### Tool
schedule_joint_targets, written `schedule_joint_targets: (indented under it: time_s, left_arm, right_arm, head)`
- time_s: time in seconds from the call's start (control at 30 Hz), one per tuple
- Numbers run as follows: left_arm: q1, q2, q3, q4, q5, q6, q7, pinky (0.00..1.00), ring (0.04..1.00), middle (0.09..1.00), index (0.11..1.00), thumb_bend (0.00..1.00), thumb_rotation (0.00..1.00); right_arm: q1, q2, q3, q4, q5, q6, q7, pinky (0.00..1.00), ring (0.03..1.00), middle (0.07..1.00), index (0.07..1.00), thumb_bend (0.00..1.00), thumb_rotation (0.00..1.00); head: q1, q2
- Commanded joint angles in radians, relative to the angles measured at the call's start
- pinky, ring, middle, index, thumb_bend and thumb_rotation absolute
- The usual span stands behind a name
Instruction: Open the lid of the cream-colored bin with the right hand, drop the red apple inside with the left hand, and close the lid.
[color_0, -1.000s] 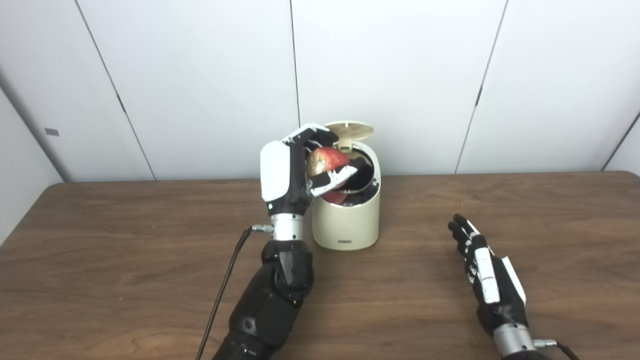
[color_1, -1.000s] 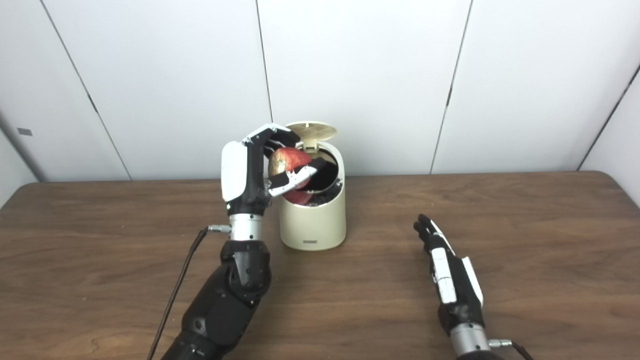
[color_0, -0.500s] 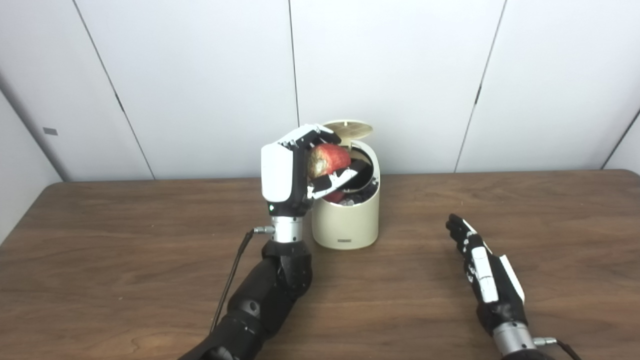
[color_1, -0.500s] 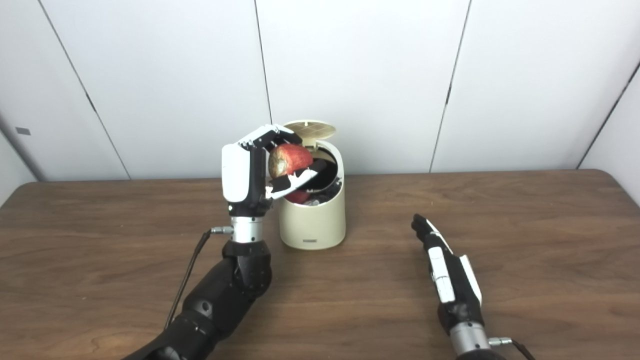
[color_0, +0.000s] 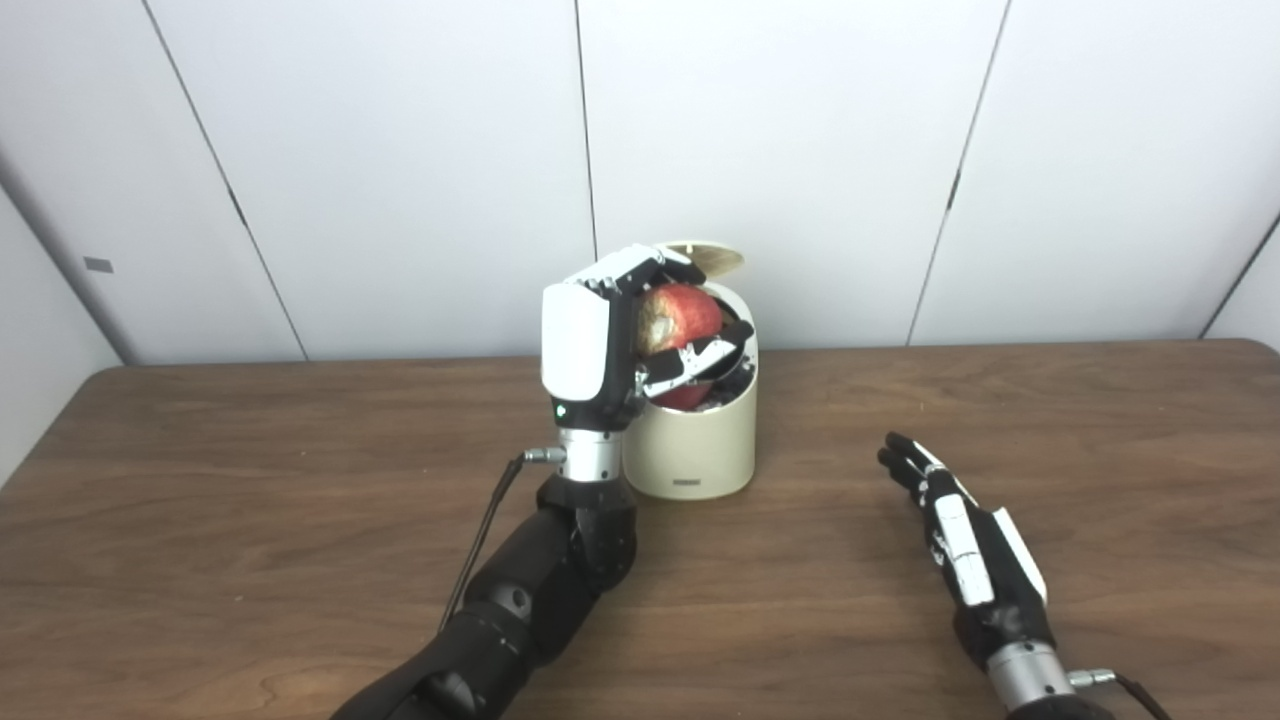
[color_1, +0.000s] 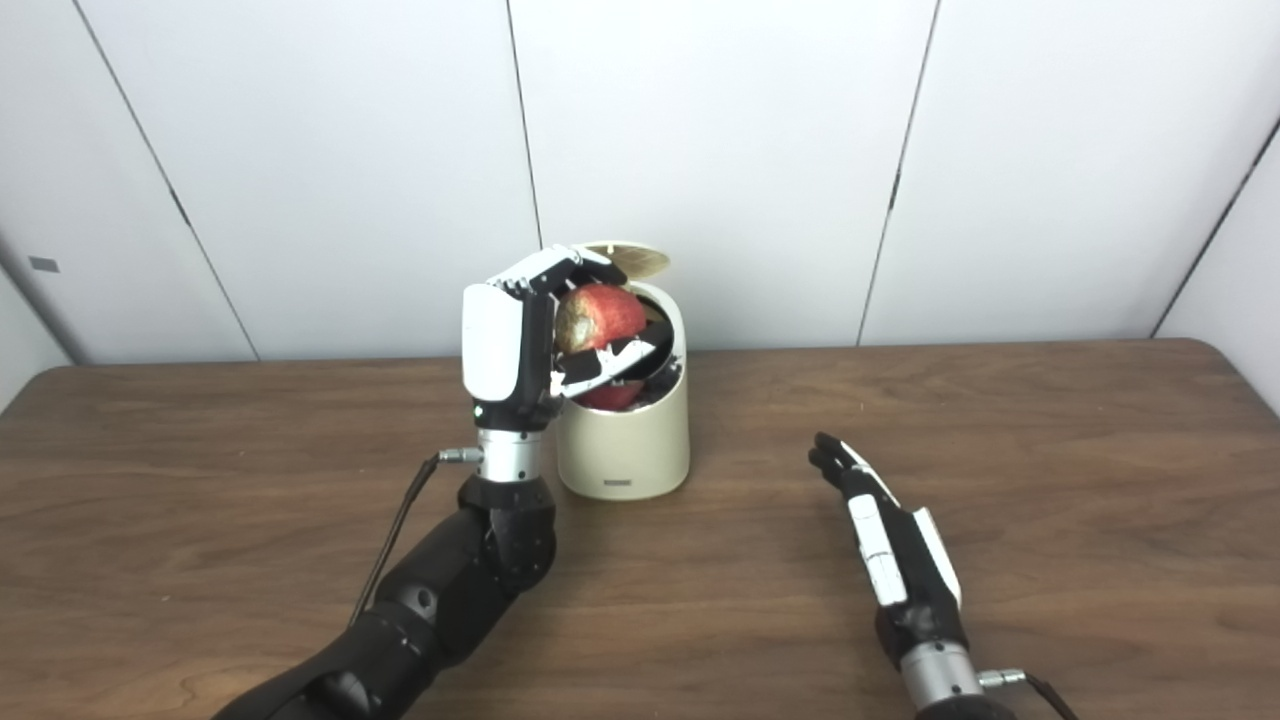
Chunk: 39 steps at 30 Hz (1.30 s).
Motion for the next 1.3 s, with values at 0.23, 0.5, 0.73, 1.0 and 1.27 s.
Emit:
schedule_joint_targets:
  time_s: [0.23,0.5,0.73,1.0,1.27]
  left_arm:
    - [-0.052,-0.002,0.028,-0.042,0.026,0.011,-0.077,0.36,0.457,0.477,0.485,0.48,0.00]
    - [-0.070,0.013,0.029,0.010,0.052,0.037,-0.079,0.40,0.484,0.494,0.472,0.48,0.00]
    - [-0.068,0.018,0.022,0.014,0.112,0.173,-0.070,0.38,0.510,0.573,0.483,0.47,0.00]
    - [-0.042,0.014,0.035,-0.046,0.115,0.281,-0.152,0.65,0.738,0.733,0.595,0.84,0.10]
    - [-0.023,0.015,0.037,-0.093,0.115,0.300,-0.202,0.68,0.763,0.780,0.723,0.97,0.20]
  right_arm:
    - [0.000,-0.001,0.014,-0.002,-0.004,0.016,0.017,1.00,0.922,0.866,0.879,0.60,1.00]
    - [-0.001,-0.017,0.021,0.000,-0.010,0.002,0.026,1.00,0.917,0.867,0.899,0.62,1.00]
    - [0.005,-0.019,0.008,-0.017,0.015,0.014,0.022,1.00,0.924,0.850,0.895,0.57,1.00]
    - [0.010,-0.024,0.009,-0.027,0.014,0.025,0.026,1.00,0.916,0.848,0.896,0.58,1.00]
    - [0.007,-0.022,0.007,-0.019,0.014,0.017,0.024,0.99,0.908,0.845,0.895,0.57,1.00]
  head:
    - [0.004,-0.002]
    - [0.012,-0.007]
    - [0.015,-0.008]
    - [0.015,-0.007]
    - [0.015,-0.007]
